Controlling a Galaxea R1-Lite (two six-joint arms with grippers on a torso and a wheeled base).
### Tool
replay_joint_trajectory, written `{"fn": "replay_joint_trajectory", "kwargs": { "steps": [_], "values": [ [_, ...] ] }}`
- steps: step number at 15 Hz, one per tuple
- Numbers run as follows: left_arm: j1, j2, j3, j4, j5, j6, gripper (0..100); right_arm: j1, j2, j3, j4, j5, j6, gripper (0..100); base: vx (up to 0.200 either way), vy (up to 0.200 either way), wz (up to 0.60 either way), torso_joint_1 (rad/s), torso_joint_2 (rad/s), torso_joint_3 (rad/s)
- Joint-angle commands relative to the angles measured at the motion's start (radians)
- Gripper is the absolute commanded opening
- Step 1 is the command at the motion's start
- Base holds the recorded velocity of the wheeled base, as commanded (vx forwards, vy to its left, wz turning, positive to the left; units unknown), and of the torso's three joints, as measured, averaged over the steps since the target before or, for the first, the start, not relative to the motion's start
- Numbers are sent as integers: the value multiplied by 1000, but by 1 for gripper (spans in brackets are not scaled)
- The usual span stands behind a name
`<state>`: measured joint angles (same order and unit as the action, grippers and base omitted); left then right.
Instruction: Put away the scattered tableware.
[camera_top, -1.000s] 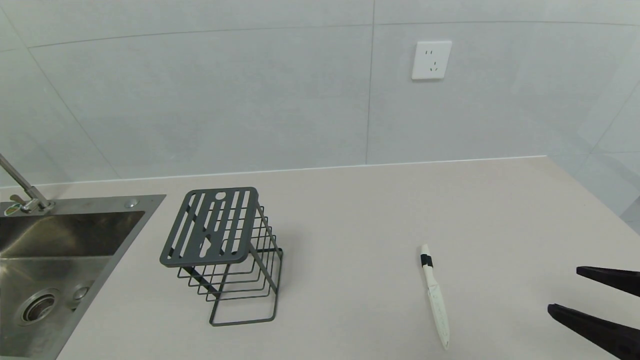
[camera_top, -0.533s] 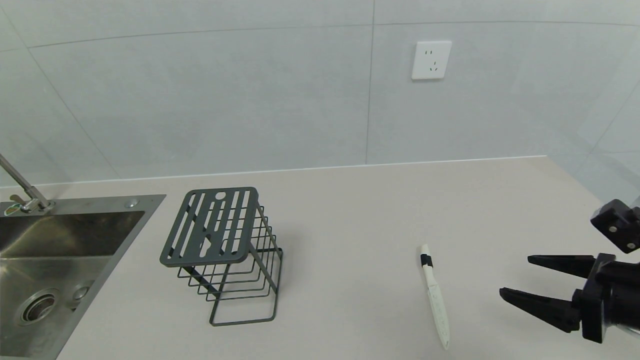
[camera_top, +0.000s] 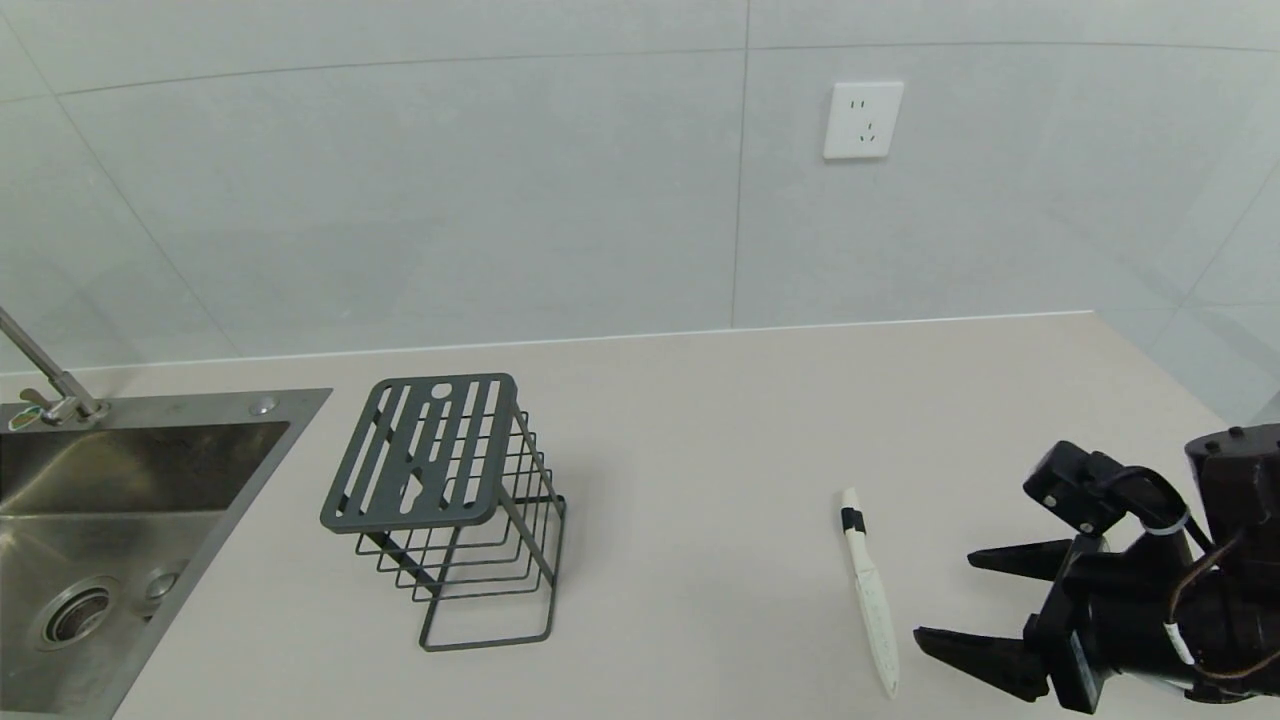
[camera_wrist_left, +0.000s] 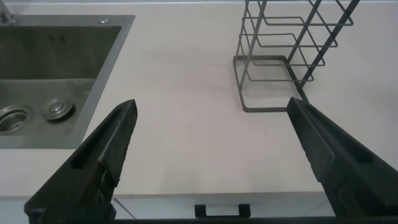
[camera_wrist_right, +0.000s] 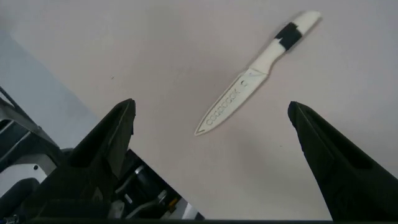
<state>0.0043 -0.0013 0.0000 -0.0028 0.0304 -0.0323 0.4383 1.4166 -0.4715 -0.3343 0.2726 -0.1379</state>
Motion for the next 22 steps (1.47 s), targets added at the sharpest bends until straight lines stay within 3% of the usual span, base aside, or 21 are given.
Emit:
{"fn": "replay_joint_trajectory", "kwargs": {
  "steps": [1,4,9,16,22],
  "values": [
    [0,1,0,0,0,0,100,17,50,4,0,-50,4,100,0,0,0,0,0,0],
    [0,1,0,0,0,0,100,19,81,-3,-3,-161,18,100,0,0,0,0,0,0],
    [0,1,0,0,0,-1,100,115,180,-82,-8,-288,170,100,0,0,0,0,0,0],
    [0,1,0,0,0,-3,100,120,321,-127,-9,-389,218,100,0,0,0,0,0,0],
    [0,1,0,0,0,-1,100,120,456,-268,-6,-478,216,100,0,0,0,0,0,0]
  ]
}}
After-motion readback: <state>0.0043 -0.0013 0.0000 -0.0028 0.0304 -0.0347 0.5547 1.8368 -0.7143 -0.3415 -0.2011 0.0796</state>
